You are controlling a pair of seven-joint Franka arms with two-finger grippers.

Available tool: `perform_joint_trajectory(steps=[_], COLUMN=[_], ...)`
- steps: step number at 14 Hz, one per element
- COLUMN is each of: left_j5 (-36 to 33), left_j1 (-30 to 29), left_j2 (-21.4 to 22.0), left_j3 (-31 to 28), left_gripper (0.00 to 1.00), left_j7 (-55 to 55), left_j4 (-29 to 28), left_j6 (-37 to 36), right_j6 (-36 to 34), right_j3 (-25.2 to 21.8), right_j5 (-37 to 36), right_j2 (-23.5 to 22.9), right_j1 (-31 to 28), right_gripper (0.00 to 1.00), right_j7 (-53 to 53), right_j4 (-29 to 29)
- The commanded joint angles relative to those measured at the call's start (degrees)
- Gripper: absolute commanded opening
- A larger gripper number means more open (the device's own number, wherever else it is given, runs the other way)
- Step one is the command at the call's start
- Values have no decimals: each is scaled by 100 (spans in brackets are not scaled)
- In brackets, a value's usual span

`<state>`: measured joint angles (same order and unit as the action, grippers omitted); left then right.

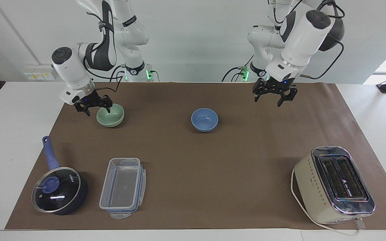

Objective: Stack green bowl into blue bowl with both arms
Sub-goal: 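Release the blue bowl with the left gripper while the right gripper reaches the green bowl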

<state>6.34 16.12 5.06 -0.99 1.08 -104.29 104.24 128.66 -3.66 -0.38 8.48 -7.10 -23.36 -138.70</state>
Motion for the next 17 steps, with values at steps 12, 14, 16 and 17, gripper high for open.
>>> perform_joint_trajectory(steps=[12, 14, 16, 17], left_j5=[-642, -625, -625, -625], left_j1=[-768, -777, -873, -874], left_j2=[-920, -614, -393, -401], left_j3=[-24, -24, -16, -16], left_gripper=[100, 100, 100, 100], left_j7=[-864, -934, -952, -944], left_j4=[2519, 2126, 1737, 1728], left_j6=[-1995, -1960, -1777, -1689], right_j6=[696, 687, 425, 67], right_j3=[41, 41, 41, 49], right_j5=[20, 20, 29, 38], right_j2=[4, 4, 39, 57], right_j1=[-503, -511, -520, -512], right_gripper=[0, 0, 0, 0], right_j7=[-520, -538, -573, -564], right_j4=[-693, -676, -510, -283])
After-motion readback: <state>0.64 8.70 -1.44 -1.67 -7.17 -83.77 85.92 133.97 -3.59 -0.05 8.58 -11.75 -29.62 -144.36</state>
